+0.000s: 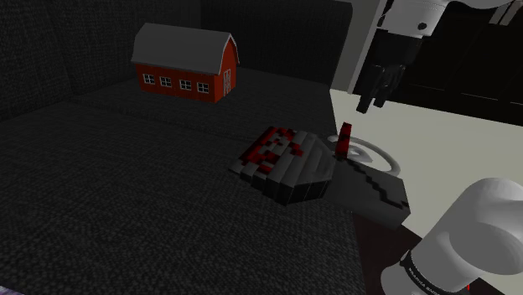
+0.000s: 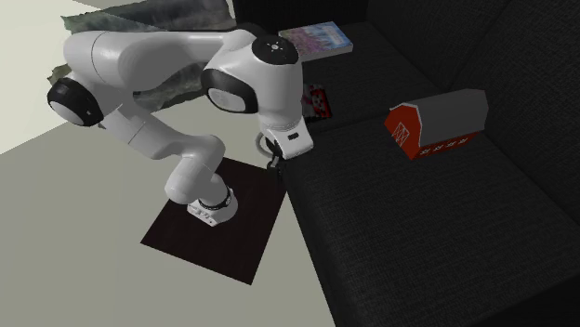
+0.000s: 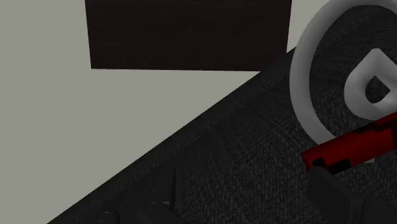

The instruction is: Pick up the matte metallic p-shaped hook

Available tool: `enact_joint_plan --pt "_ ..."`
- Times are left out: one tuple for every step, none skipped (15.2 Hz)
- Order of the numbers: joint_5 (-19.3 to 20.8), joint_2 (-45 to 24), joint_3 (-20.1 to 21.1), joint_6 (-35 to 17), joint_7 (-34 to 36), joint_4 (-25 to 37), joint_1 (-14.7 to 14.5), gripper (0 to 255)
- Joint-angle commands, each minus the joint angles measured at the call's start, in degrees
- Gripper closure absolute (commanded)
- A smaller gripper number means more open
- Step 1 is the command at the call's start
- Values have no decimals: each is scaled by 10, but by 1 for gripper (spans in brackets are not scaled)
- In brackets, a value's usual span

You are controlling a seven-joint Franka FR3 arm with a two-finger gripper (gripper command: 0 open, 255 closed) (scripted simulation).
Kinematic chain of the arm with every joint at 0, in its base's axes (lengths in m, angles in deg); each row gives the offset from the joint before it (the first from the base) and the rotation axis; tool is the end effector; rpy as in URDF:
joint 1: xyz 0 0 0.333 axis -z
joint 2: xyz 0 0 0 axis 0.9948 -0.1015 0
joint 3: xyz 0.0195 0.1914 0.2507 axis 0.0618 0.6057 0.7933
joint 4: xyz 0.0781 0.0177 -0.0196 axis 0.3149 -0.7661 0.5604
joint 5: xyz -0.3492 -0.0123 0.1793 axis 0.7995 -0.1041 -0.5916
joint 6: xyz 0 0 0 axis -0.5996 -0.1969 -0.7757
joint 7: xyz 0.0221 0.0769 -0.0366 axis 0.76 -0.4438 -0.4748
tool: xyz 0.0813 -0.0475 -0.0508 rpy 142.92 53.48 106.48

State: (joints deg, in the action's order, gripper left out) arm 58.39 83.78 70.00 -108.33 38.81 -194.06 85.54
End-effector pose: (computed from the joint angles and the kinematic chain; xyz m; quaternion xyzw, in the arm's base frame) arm 0.2966 0.0209 0.6095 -0.9999 0.0013 -0.0068 0.0107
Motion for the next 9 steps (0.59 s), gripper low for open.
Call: enact_joint_plan --pt "0 0 0 0 0 0 0 0" --pt "-8 23 9 3 23 -18 3 0" --pt "-17 46 18 7 46 -34 6 0" --pt "-27 68 28 11 70 -50 8 0" --pt "-38 91 39 16 93 -65 10 0" --pt "-49 112 50 21 118 -78 12 0" --pt "-61 134 62 26 142 -91 14 0" --pt "-74 155 75 32 167 -103 15 0" --pt "-88 175 88 38 192 -113 16 0"
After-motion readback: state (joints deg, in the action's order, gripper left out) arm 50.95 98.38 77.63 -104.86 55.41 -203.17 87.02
